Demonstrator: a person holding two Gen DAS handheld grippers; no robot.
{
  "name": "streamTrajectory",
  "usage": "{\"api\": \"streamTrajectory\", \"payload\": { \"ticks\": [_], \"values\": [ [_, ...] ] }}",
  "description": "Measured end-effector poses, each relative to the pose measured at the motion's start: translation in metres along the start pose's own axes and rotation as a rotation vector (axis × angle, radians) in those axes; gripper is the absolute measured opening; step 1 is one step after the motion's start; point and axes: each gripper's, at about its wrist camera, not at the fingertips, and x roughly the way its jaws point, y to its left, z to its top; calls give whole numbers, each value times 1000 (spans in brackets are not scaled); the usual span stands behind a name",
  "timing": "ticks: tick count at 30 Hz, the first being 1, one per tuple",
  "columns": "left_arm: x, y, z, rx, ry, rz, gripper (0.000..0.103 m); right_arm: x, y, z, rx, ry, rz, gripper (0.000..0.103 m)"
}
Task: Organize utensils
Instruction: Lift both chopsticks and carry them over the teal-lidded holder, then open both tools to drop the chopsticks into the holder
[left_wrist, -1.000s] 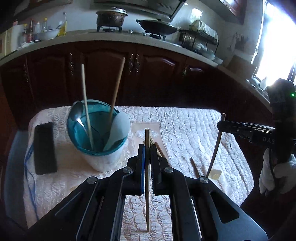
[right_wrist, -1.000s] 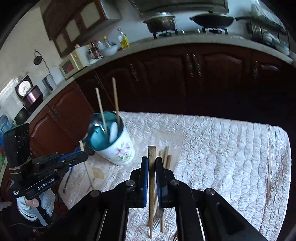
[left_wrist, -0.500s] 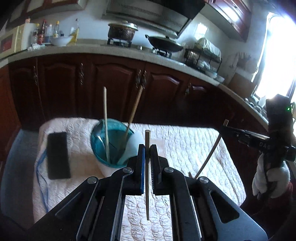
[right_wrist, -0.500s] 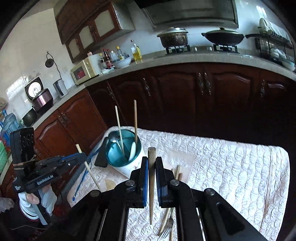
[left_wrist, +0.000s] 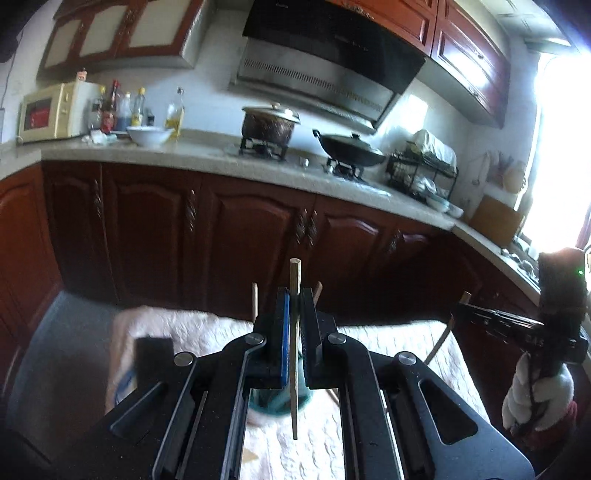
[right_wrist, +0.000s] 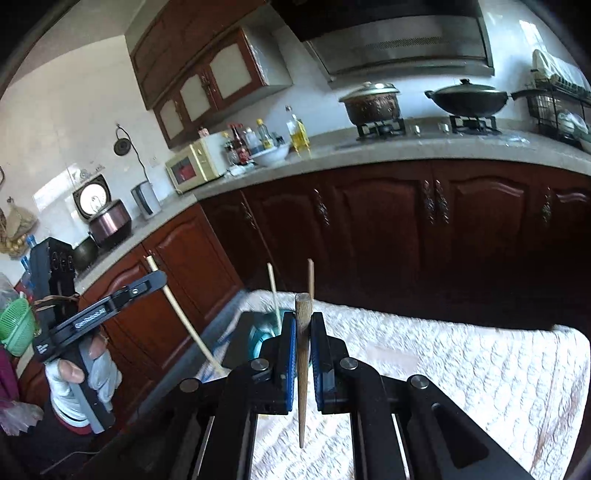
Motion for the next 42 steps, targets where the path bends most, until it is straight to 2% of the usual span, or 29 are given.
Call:
{"api": "streamTrajectory", "payload": {
  "ticks": [4, 9, 14, 18, 29, 37, 42],
  "values": [
    [8, 5, 15, 19, -42, 55, 4, 4, 10, 19, -3, -32, 24, 7],
    [29, 6, 18, 62, -58, 113, 4, 23, 19, 46, 8, -62, 26, 7],
    [56, 10, 9, 72, -34, 136, 4, 52, 26, 72, -10, -98, 1, 7],
    [80, 14, -6, 81, 4, 156, 4, 86, 27, 80, -9, -100, -10, 7],
    [116, 23, -34, 61, 80, 164, 4, 167, 7, 54, 7, 25, -26, 7],
    [130, 27, -50, 24, 132, 177, 4, 200, -8, 26, 44, 114, -25, 7],
    [128, 29, -52, 6, 145, 179, 5, 206, -18, 17, 86, 146, -7, 8]
  ]
}}
